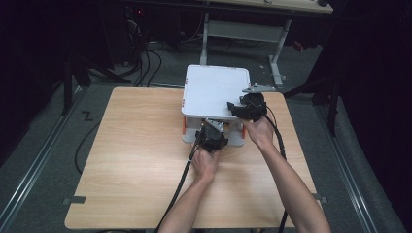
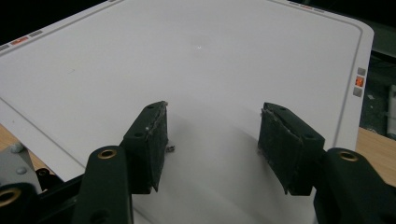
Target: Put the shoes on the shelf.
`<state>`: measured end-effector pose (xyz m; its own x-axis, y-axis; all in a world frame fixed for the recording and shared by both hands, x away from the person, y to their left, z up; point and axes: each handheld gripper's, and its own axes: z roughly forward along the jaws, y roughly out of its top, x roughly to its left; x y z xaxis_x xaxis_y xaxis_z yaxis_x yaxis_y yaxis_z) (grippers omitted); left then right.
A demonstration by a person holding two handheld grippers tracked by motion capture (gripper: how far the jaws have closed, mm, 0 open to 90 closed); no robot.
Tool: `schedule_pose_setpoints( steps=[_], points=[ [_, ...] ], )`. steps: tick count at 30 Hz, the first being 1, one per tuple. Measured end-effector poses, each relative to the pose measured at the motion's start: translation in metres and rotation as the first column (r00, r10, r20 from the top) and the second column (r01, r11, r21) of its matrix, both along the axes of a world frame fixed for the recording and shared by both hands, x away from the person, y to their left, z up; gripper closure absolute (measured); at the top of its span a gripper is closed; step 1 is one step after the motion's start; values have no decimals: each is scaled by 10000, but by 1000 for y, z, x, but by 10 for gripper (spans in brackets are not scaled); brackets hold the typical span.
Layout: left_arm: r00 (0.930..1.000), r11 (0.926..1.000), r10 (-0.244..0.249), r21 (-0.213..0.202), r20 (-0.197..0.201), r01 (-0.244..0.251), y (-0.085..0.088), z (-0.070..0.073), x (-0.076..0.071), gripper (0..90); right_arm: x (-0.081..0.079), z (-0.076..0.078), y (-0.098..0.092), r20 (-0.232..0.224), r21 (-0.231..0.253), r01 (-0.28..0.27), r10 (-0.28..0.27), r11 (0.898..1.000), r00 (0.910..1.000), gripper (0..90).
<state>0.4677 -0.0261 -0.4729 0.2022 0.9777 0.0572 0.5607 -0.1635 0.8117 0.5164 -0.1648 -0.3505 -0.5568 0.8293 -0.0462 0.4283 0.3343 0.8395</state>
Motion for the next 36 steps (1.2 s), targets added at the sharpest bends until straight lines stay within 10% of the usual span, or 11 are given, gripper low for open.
schedule_pose_setpoints(
  steps=[20,36],
  points=[
    [9868,9790,-1619,-1261,-17,1604,81,35,-34,254,-5,7,-13,-373,315,28,-16,9995,9993,354],
    [9833,9681,-1688,-1760,675,1782,151,64,-72,248,-72,14,-77,777,1344,253,-360,9906,9963,358]
  ],
)
